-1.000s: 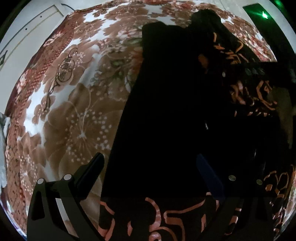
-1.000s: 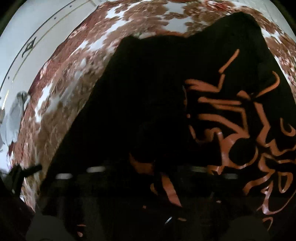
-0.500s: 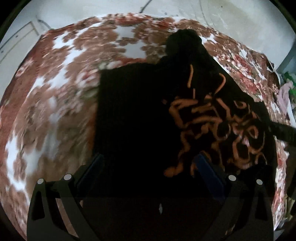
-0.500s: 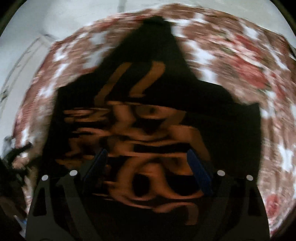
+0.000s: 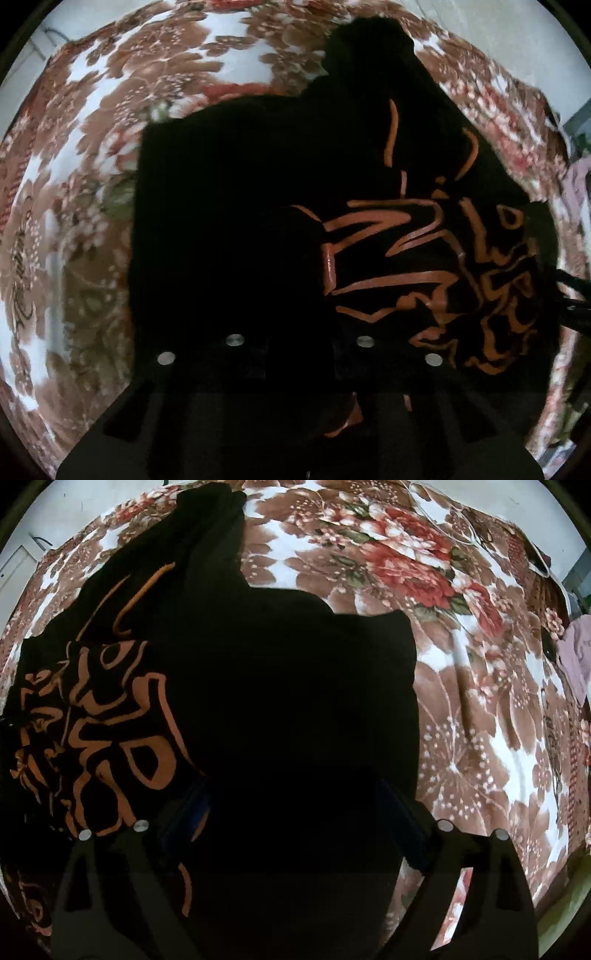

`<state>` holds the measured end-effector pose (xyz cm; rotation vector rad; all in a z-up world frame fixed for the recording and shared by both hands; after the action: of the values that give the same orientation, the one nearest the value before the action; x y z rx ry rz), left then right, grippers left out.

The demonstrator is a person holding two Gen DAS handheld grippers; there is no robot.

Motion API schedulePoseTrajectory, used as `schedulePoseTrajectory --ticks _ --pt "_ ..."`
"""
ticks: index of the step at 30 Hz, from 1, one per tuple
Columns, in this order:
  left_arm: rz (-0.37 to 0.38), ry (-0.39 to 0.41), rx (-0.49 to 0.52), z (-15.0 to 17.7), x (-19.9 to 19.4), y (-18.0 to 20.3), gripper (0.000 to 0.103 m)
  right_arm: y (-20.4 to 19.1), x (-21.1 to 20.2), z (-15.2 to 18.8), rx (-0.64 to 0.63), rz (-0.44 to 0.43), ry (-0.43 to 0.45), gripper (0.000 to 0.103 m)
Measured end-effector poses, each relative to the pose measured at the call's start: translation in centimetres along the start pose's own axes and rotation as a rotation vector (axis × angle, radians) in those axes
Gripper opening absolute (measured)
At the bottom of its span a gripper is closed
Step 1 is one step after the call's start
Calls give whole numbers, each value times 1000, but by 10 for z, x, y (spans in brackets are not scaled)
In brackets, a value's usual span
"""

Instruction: Fold large clothes

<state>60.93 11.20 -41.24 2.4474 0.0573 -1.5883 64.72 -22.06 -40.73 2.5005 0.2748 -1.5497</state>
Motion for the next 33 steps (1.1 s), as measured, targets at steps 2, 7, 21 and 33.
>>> schedulePoseTrajectory --ticks 2,7,21,33 --pt "-14 16 11 -4 -14 -7 19 2 -2 -5 -8 6 13 90" --pt "-47 12 66 -1 -5 -23 30 -1 19 -2 -20 -7 -11 91" --pt "-313 231 429 -9 -16 49 98 -33 10 -18 -17 32 74 93" --pt "-142 156 338 -49 -16 26 98 -4 -1 -41 112 -12 77 96"
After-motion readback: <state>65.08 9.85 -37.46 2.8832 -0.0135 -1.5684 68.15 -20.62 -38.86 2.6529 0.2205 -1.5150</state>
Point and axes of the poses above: each gripper's, at about its wrist camera, not at the fingertips, and x roughly the way its jaws point, y to its right, z to its underside, the point moved 6 cm from there along x, roughly the way its jaws point, and after that the axes turned 6 degrees about y, right-handed, at the moved point
